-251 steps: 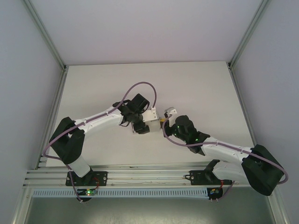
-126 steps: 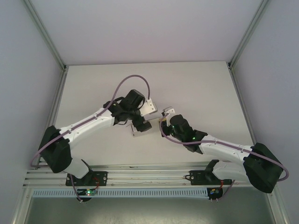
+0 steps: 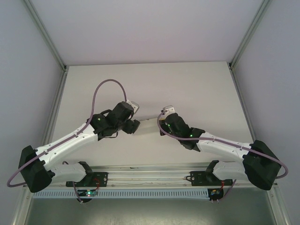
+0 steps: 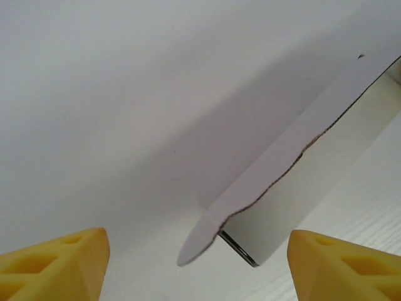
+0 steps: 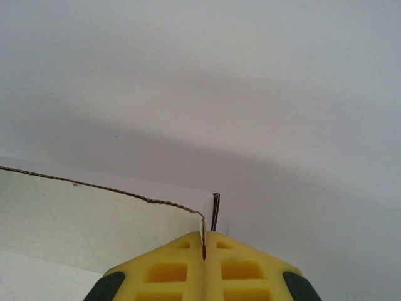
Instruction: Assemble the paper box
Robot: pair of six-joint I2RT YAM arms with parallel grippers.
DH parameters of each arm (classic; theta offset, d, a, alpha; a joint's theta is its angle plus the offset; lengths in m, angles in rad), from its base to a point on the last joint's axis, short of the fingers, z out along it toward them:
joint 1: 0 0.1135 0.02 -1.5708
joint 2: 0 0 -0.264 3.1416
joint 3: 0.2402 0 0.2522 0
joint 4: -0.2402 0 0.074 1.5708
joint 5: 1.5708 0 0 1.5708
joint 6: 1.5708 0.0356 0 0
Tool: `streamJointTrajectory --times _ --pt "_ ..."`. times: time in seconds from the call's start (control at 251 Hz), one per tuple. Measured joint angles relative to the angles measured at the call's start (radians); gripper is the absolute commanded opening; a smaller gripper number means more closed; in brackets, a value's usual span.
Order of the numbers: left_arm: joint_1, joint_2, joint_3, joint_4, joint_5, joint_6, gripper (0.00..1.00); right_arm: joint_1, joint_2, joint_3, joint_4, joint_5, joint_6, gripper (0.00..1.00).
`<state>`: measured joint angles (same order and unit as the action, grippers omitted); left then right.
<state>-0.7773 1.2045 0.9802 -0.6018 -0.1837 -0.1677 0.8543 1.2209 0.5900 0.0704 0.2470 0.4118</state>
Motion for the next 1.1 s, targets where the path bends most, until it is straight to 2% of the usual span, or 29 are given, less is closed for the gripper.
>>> streamJointTrajectory --times 0.156,0.475,0.595,0.786,0.914,0.962,0.998,1.03,1.097 --pt "0.0 -0.015 -0.024 -0.002 -0.001 -0.035 0.58 0.008 0.007 0.013 -0.018 0.002 0.012 0.0" --pt "-0.001 -0.002 -0.033 -0.005 -0.017 -0.058 0.58 0.014 0.007 0.019 -0.029 0.0 0.013 0.0" --pt "0.0 0.029 -0.033 -0.005 -0.023 -0.054 0.53 0.014 0.007 0.019 -0.03 0.0 0.013 0.0" --pt "0.007 0.077 -0.033 -0.005 -0.024 -0.049 0.29 0.014 0.007 0.019 -0.03 -0.001 0.013 0.0" --pt "0.007 0.098 -0.033 -0.005 -0.021 -0.056 0.19 0.014 0.007 0.019 -0.031 -0.001 0.013 0.0" --pt "0.007 0.099 -0.033 -0.005 -0.019 -0.057 0.11 0.014 0.007 0.019 -0.031 -0.001 0.013 0.0" --pt "0.007 0.099 -0.033 -0.005 -0.015 -0.063 0.09 0.014 0.007 0.02 -0.033 -0.001 0.013 0.0" --pt "0.007 0.099 -0.033 -0.005 -0.009 -0.069 0.0 0.014 0.007 0.022 -0.035 -0.002 0.013 0.0" --pt "0.007 0.099 -0.033 -0.006 -0.005 -0.086 0.0 0.019 0.01 0.025 -0.039 -0.002 0.013 0.0"
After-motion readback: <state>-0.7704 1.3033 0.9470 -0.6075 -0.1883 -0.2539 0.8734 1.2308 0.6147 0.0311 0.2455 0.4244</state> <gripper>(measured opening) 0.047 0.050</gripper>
